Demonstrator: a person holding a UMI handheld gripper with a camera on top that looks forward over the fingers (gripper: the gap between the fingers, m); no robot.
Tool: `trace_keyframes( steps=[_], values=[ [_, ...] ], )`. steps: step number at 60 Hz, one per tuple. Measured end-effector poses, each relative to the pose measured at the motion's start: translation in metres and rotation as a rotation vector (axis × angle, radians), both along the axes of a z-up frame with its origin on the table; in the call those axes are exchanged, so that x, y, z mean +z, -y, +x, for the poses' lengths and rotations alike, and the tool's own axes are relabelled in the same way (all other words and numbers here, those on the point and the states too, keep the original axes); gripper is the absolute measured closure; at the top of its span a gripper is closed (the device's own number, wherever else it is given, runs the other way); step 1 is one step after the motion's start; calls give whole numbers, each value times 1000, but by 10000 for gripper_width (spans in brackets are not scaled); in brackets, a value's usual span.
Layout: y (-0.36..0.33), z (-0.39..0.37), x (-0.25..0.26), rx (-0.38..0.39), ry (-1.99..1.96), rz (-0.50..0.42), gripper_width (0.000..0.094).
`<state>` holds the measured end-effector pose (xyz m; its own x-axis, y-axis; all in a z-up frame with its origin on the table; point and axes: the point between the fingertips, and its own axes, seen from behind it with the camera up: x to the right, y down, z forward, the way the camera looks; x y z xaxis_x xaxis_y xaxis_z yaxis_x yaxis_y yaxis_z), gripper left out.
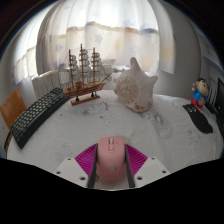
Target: Arrange mouse
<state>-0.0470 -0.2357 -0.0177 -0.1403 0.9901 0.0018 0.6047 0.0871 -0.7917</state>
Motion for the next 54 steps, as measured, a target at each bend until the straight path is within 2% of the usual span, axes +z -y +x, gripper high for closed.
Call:
trace_keyframes(
  steps=[8, 17, 25, 33, 39, 43, 54],
  values=[
    [-3, 0, 19, 8, 2, 12, 539],
    [-32, -12, 108, -30, -71, -53, 541],
    [-105, -41, 186, -85, -151, -53, 542],
    [-208, -83, 227, -143, -213, -19, 542],
    [-292, -116, 217, -193, -213, 10, 544],
    [-337, -141, 196, -194, -200, 22, 543],
    [-434, -174, 83, -209, -75, 22, 541]
  ],
)
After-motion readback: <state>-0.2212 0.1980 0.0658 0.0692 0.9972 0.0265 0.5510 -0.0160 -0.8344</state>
